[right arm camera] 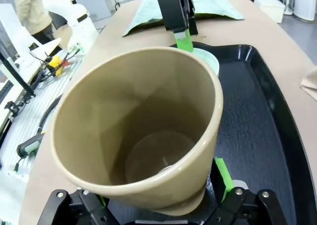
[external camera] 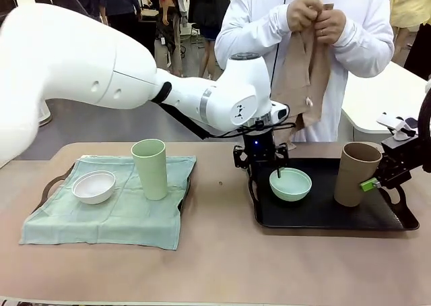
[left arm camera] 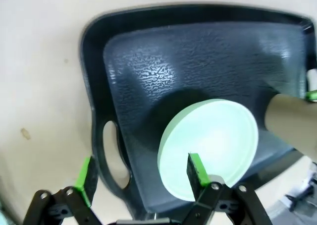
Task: Set up a tray with a mat and arrange the tableware.
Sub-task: Pick up the Picnic Bowl and Reusable plastic cup from the Handle tray in front of the human's position and hold them in the air.
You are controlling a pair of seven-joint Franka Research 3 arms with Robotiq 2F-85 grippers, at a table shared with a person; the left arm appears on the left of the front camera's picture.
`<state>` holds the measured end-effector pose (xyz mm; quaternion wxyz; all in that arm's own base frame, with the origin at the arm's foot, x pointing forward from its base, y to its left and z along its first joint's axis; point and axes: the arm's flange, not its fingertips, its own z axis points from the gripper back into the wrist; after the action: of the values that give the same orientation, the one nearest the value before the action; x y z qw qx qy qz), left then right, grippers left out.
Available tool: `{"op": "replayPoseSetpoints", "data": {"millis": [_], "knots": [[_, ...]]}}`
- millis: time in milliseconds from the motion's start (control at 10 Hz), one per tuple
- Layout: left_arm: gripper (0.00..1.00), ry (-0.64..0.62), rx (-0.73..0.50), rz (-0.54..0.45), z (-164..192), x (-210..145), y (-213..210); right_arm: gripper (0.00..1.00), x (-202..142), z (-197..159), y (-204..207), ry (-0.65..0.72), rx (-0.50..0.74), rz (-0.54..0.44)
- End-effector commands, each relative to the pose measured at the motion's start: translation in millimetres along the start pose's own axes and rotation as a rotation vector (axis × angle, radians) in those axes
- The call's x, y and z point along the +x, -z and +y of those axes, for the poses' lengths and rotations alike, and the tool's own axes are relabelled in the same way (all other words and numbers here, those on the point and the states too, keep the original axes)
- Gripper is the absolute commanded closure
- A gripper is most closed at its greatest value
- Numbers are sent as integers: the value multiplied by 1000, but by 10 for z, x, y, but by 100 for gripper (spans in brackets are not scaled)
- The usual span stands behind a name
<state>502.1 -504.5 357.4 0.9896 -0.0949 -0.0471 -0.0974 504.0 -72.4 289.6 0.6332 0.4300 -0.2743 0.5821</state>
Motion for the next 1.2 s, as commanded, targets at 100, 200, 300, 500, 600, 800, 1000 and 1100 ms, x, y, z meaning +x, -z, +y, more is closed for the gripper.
{"op": "replayPoseSetpoints", "data": {"millis": [100,200,300,500,600,800,1000,1100], "knots": [[9,-11,34,-24,-99,67,162,0,-48,-112,96,-16,18,25],[61,-11,27,-22,-80,76,174,58,-56,-120,113,-38,25,17],[64,-20,18,-24,-69,92,171,58,-64,-125,110,-38,32,16],[100,-22,14,-33,-76,97,133,100,-72,-133,104,-35,32,18],[100,-24,13,-35,-77,98,117,100,-67,-132,104,-35,30,19],[96,-26,10,-36,-84,101,105,74,-57,-134,101,-37,27,16],[100,-31,5,-35,-82,113,107,74,-66,-142,93,-43,29,9],[100,-34,4,-34,-80,117,112,100,-72,-145,85,-45,29,6]]}}
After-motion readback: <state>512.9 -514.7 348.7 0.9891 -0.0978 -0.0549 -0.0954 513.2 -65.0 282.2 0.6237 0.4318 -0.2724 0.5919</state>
